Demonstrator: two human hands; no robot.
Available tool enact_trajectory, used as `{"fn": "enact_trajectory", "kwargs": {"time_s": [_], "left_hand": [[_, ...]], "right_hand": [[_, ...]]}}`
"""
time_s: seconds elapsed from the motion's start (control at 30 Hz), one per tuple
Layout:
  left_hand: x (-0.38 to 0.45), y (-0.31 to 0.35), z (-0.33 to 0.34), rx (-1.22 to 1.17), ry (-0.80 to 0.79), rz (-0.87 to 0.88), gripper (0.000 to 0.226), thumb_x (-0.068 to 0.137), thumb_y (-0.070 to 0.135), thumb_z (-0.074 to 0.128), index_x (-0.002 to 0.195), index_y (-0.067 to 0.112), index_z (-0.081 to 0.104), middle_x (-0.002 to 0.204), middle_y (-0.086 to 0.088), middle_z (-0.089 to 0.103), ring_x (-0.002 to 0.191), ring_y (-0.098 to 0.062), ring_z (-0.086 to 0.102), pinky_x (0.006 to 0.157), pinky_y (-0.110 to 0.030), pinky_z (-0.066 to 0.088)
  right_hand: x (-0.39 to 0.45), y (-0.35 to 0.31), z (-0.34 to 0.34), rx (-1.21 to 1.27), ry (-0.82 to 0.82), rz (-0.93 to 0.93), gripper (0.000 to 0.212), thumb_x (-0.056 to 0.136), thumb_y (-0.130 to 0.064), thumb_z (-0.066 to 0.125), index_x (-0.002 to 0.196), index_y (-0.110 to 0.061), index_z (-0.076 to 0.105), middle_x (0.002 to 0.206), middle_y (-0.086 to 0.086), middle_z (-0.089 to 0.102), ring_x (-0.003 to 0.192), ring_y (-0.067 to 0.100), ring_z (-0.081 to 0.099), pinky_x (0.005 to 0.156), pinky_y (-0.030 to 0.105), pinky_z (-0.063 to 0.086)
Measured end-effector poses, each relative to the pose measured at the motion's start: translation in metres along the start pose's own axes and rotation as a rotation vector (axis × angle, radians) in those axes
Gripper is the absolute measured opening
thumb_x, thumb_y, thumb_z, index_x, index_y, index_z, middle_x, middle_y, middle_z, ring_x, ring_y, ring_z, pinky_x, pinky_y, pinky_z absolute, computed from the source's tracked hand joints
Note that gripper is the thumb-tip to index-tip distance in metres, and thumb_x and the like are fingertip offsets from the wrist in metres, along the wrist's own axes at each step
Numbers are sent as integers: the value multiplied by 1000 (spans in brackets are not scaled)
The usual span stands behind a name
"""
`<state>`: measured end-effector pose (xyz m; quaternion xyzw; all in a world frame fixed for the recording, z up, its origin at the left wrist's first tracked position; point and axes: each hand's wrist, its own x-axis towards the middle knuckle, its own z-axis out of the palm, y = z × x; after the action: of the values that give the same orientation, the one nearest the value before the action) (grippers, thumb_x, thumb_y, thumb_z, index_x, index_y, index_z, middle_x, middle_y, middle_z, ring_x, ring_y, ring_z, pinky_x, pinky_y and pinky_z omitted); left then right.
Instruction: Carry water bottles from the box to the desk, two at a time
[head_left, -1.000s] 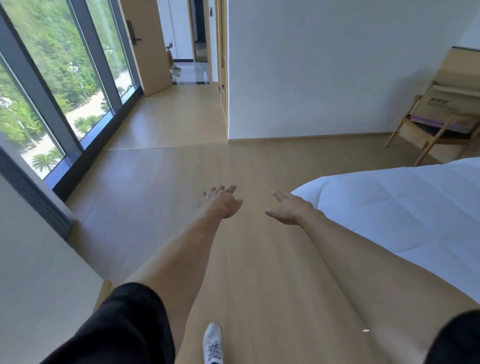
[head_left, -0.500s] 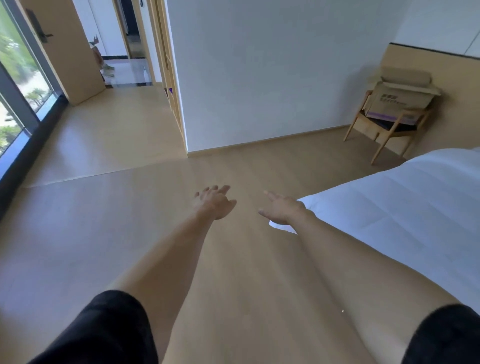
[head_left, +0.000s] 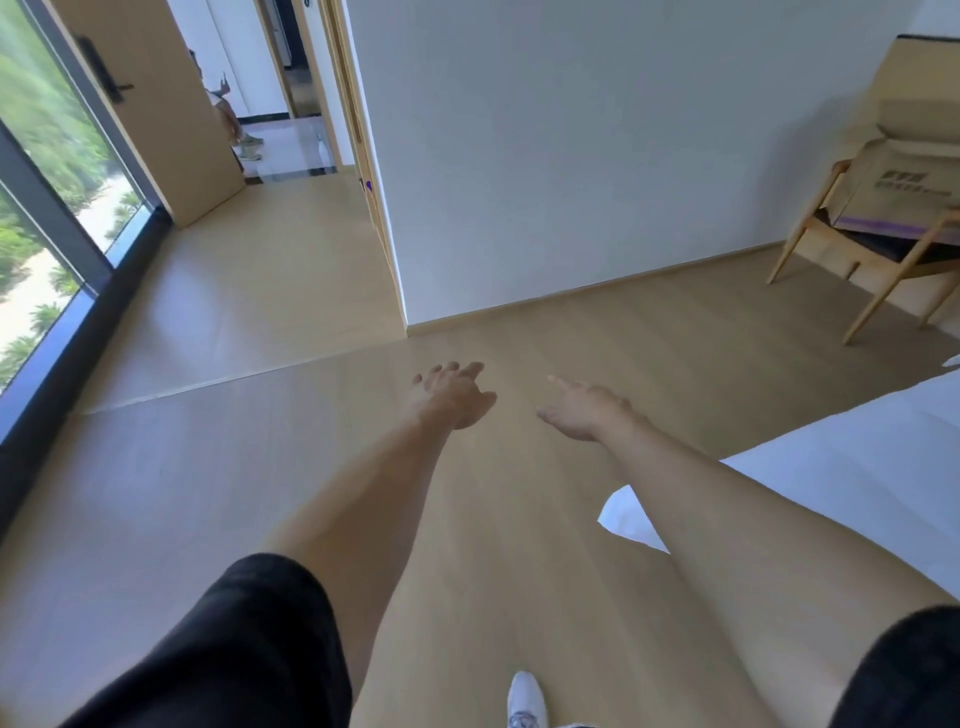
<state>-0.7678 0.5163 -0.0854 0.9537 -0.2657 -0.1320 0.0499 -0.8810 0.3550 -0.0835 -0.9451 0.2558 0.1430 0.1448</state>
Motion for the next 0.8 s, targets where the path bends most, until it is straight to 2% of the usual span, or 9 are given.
{"fn": "enact_trajectory", "kwargs": {"time_s": [0.33,0.53,0.8], "left_hand": [[198,19,-52,-20,19,22,64,97,57,43,155,35,29,160,-3,35,147,-25,30,117,-44,23],[320,49,-68,-4,9,153,63,98,56,41,156,35,28,160,-3,34,148,-25,29,118,-43,24],[491,105,-101,34,-64,377,62,98,54,40,156,33,29,158,-3,37,145,-26,34,115,-43,27]], "right_hand": [[181,5,-77,-21,5,12,69,96,-60,43,157,-35,23,158,7,39,143,29,38,114,44,29],[277,33,-115,-3,36,118,68,95,-59,45,156,-36,25,158,8,39,143,29,39,115,45,29],[403,74,-178,52,75,357,69,95,-57,42,157,-38,20,159,6,36,144,27,37,118,46,26]]}}
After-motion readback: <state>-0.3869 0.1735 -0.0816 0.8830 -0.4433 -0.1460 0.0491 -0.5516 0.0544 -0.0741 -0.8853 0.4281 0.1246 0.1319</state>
